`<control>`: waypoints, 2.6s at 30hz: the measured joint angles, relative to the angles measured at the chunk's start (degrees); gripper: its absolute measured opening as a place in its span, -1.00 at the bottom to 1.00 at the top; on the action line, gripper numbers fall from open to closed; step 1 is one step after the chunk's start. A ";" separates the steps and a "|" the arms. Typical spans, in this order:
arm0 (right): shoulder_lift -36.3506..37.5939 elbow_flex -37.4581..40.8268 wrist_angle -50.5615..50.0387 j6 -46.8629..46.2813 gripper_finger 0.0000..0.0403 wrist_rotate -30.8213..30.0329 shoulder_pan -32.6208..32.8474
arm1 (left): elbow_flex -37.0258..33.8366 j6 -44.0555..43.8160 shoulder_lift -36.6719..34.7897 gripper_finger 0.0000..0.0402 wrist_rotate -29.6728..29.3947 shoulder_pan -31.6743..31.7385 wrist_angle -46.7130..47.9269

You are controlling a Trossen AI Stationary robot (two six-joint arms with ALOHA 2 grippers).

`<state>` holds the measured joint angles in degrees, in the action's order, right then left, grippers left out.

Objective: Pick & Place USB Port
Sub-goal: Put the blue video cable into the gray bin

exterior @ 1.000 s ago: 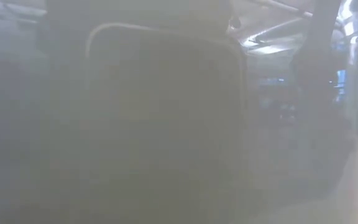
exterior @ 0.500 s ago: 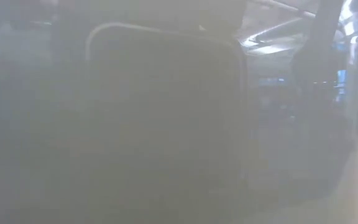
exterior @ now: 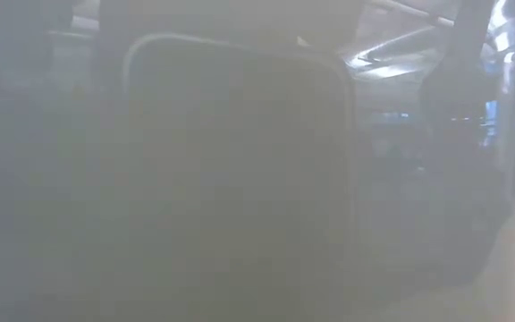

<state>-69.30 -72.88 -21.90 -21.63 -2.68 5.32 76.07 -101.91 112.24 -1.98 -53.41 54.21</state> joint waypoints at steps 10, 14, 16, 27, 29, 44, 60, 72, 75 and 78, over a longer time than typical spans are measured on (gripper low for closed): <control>0.00 0.00 0.42 0.26 -0.10 -0.13 2.23 | 0.11 -0.52 0.83 -0.48 -1.19 3.56 -1.92; 0.00 0.00 0.71 0.25 -0.10 -0.15 2.36 | 0.00 1.22 0.94 -0.93 -1.83 5.72 -1.92; 0.00 0.00 0.64 -0.03 -0.10 -0.18 2.36 | -0.07 0.27 0.73 -0.96 -2.15 6.47 -0.64; 0.00 0.00 0.62 -1.46 -0.10 -1.79 4.62 | -0.31 -18.04 -7.43 -1.00 -10.82 5.73 17.93; 0.00 0.00 0.64 -1.49 -0.10 -2.35 4.92 | -0.39 -19.73 -9.42 -1.00 -12.43 5.77 20.65; 0.00 0.00 0.24 -3.41 -0.10 -3.33 5.69 | -10.06 -13.22 -16.48 -0.27 -6.53 6.51 4.70; 0.00 0.00 1.95 -3.23 -0.10 -3.50 5.55 | -17.27 -14.24 -12.96 0.25 -2.20 7.04 -14.85; 0.00 0.00 3.64 -3.19 -0.10 -3.44 5.66 | -17.11 -9.33 -10.18 -0.81 0.87 9.40 -15.73; 0.00 0.00 3.64 -3.19 -0.10 -3.32 5.66 | -17.29 -10.46 -12.05 -0.83 -1.81 9.20 -12.15; 0.00 0.02 3.62 -3.19 -0.10 -3.30 5.66 | -17.33 -13.43 -15.91 -0.83 -3.75 8.85 -4.94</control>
<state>-69.30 -72.86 -18.28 -24.82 -5.98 10.98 58.74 -115.34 96.33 -5.73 -44.56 49.27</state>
